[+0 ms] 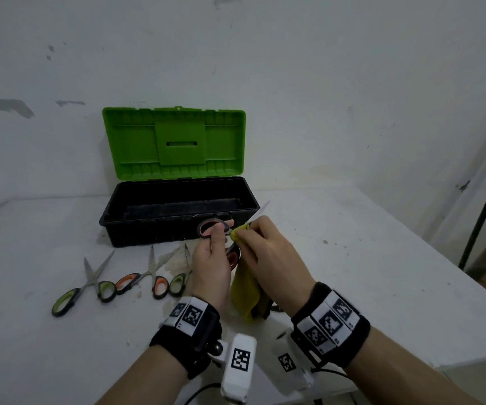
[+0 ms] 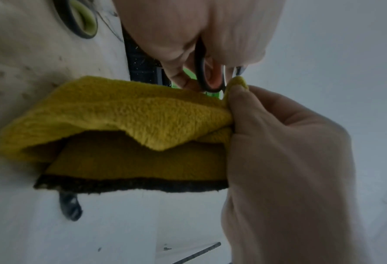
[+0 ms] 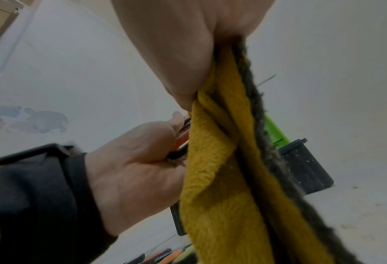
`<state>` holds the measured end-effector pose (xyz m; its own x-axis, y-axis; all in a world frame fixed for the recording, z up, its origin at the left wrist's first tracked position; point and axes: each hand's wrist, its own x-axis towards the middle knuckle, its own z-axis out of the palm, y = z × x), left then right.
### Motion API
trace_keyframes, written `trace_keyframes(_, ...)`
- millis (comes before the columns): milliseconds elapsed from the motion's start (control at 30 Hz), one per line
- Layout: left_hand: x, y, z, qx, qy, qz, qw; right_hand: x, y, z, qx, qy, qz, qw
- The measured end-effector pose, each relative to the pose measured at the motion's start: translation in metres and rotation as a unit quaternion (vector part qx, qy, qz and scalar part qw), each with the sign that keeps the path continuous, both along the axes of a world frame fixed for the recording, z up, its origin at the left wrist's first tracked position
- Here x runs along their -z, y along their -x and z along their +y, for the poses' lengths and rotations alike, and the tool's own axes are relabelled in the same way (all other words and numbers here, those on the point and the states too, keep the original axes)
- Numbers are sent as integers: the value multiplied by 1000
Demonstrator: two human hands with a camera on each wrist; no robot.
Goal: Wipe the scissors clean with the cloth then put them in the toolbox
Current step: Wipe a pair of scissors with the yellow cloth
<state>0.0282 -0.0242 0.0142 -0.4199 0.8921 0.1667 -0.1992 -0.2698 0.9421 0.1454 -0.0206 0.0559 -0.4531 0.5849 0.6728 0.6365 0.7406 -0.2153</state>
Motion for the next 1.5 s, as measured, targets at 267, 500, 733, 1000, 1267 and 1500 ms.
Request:
trace_keyframes(267, 2, -1, -7, -49, -24, 92, 994, -27, -20, 30, 135, 80, 40, 987)
trace_keyframes(500, 2, -1, -5, -38, -12, 121, 992, -12, -10, 12, 43, 50, -24, 998)
trace_keyframes(733, 4, 0, -9, -50, 0, 100, 994, -26, -29, 29, 112, 65, 37, 991)
trace_keyframes(1000, 9, -1, -6, -44, -10, 141, 989, -5, -16, 25, 79, 53, -90, 991)
trace_keyframes(1267, 9, 1, 0, -41, 102, -48, 993, -9, -19, 9, 57, 8, 22, 998)
trace_keyframes(1500, 3, -6, -1, -39, 79, -89, 992, 14, -7, 6, 56, 28, 1, 998)
